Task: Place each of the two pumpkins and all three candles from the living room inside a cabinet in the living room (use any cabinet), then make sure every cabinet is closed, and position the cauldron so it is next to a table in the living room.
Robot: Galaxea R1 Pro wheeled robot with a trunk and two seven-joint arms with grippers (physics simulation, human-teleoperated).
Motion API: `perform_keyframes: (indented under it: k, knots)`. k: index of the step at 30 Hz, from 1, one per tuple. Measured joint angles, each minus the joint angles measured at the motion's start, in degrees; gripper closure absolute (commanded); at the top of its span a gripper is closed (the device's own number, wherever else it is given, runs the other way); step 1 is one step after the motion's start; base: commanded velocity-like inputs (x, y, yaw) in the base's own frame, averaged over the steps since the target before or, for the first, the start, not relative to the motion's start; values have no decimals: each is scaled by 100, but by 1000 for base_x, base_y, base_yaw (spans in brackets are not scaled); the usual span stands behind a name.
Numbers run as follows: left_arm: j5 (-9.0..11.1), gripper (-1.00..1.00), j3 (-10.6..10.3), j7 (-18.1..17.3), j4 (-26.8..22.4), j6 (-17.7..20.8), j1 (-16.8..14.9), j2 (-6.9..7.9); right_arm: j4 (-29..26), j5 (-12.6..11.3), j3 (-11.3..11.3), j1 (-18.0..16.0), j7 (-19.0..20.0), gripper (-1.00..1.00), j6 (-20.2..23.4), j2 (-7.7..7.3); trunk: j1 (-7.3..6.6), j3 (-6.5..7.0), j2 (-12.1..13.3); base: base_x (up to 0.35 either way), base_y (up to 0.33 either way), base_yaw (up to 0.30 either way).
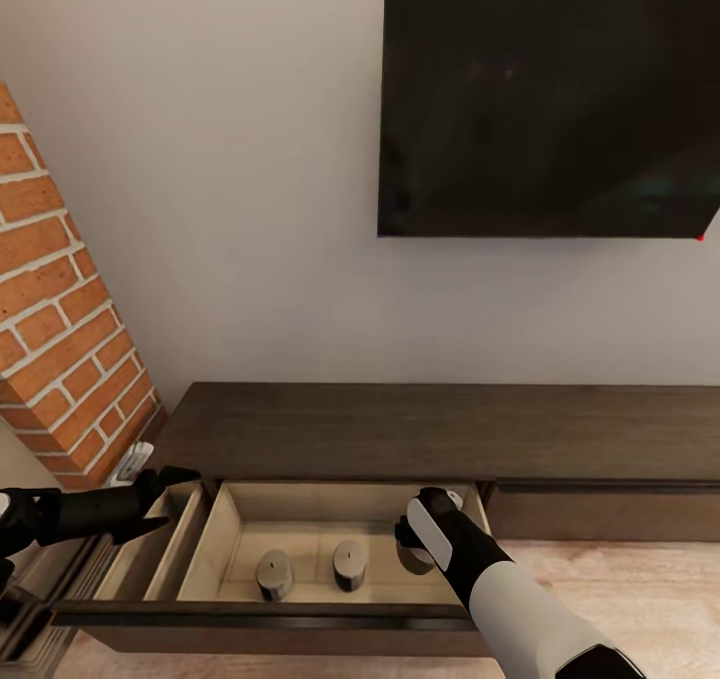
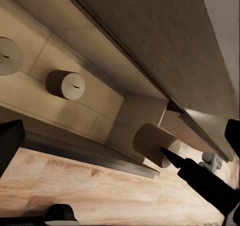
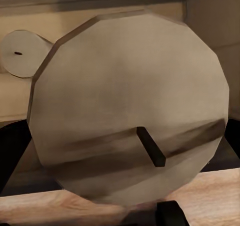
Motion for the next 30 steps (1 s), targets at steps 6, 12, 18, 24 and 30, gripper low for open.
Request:
perform_keyframes:
  k: [6, 12, 18, 24, 30]
  knots:
    - [913, -100, -1, -6, 1, 2, 44, 332, 0, 1, -4, 0, 0, 100, -8, 0, 132, -108, -241, 0, 0, 0]
    - [1416, -100, -1, -135, -5, 2, 188, 665, 0, 15, -2, 0, 0, 100, -173, 0, 264, -215, -481, 0, 0, 0]
    - [1452, -100, -1, -631, -6, 2, 238, 722, 1, 17, -1, 0, 0, 100, -225, 0, 395, -323, -722, 0, 0, 0]
    - [1464, -100, -20, -696, -13, 2, 279, 781, 2, 19, 0, -1, 0, 100, -243, 0, 462, -377, -844, 0, 0, 0]
    - [1463, -100, -49, -703, -61, 2, 288, 790, 6, 20, 0, 0, 0, 100, -247, 0, 549, -449, -1003, 0, 0, 0]
